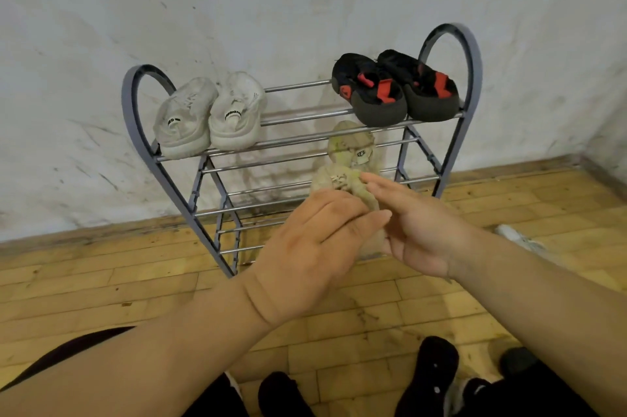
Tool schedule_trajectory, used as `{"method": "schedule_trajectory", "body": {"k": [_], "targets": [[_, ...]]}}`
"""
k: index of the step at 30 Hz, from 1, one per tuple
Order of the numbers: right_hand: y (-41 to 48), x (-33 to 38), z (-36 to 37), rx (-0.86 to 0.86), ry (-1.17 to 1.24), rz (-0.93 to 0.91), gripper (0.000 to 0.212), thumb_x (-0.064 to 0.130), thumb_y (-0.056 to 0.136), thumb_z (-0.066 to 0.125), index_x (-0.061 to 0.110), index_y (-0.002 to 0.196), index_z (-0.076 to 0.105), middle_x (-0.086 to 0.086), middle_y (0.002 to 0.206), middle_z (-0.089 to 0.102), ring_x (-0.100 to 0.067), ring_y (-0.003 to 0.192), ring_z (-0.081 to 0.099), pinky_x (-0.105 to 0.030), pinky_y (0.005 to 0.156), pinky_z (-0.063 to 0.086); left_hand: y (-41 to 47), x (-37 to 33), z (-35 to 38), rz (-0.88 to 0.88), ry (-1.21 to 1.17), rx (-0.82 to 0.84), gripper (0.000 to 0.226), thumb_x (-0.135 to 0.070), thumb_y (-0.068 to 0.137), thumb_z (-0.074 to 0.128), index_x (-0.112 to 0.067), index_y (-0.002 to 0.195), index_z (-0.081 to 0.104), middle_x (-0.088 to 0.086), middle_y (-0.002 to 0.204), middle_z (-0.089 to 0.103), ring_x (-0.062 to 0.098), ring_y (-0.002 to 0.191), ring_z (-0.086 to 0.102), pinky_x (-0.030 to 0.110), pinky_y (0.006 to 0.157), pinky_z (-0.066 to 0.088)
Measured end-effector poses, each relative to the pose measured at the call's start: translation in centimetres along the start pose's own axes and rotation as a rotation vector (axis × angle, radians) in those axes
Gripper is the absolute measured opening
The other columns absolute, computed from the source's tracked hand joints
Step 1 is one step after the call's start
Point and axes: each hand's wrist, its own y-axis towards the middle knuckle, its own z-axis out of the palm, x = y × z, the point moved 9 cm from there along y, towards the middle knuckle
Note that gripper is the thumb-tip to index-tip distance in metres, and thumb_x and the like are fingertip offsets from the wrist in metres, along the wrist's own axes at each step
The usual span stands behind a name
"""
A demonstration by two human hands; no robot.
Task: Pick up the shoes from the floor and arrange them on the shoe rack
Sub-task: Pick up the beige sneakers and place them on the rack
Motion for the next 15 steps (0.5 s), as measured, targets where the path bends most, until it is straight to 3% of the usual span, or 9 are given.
{"method": "schedule_trajectory", "body": {"k": [2,6,9,11,12,15], "targets": [[-0.6,0.5,-0.5,-0.028,-0.012,-0.038,0.038,0.022,0.104,0.057,0.028,0.141,0.060,-0.006,0.122,0.076,-0.023,0.101,0.069,-0.035,0.071,0.063,0.1,0.2,-0.2,-0.038,-0.059,0.077,0.048,-0.025,0.099,0.071,-0.009,0.142,0.056,0.013,0.131,0.054,0.031,0.118,0.057,0.036,0.110,0.045],[-1.6,1.7,-1.2,-0.034,-0.086,-0.097,0.041,0.020,0.102,0.059,0.031,0.142,0.060,-0.004,0.120,0.076,-0.019,0.092,0.072,-0.033,0.068,0.061,-1.2,1.9,-0.1,-0.291,-0.214,0.208,0.079,-0.060,0.083,0.076,-0.028,0.149,0.047,0.005,0.150,0.035,0.026,0.140,0.044,0.042,0.116,0.042],[-2.2,2.3,-1.5,-0.032,-0.104,-0.120,0.040,0.018,0.103,0.059,0.031,0.141,0.060,-0.003,0.112,0.078,-0.018,0.084,0.074,-0.029,0.065,0.060,-2.5,3.4,0.4,-0.562,-0.467,0.275,0.082,-0.071,0.077,0.073,-0.052,0.150,0.041,-0.007,0.156,0.024,0.010,0.148,0.031,0.019,0.118,0.033],[-2.6,2.6,-1.5,-0.030,-0.132,-0.137,0.041,0.016,0.103,0.058,0.033,0.141,0.059,-0.007,0.113,0.078,-0.021,0.085,0.074,-0.028,0.065,0.060,-3.1,4.1,0.9,-0.752,-0.636,0.296,0.080,-0.074,0.076,0.069,-0.060,0.148,0.038,-0.013,0.156,0.028,-0.003,0.143,0.034,0.013,0.113,0.034],[-2.8,2.8,-1.5,-0.033,-0.154,-0.141,0.042,0.016,0.103,0.059,0.036,0.141,0.059,-0.012,0.117,0.077,-0.023,0.088,0.072,-0.028,0.065,0.059,-3.5,4.5,1.4,-0.845,-0.744,0.293,0.080,-0.071,0.076,0.070,-0.057,0.149,0.040,-0.013,0.155,0.036,-0.005,0.139,0.041,0.017,0.113,0.039],[-3.1,2.6,-1.2,-0.035,-0.209,-0.128,0.044,0.018,0.102,0.062,0.042,0.139,0.060,-0.018,0.129,0.070,-0.030,0.097,0.061,-0.031,0.070,0.058,-4.4,4.9,3.2,-1.038,-1.074,0.300,0.083,-0.048,0.077,0.081,-0.036,0.152,0.049,-0.009,0.145,0.061,0.012,0.131,0.061,0.039,0.106,0.054]]}}
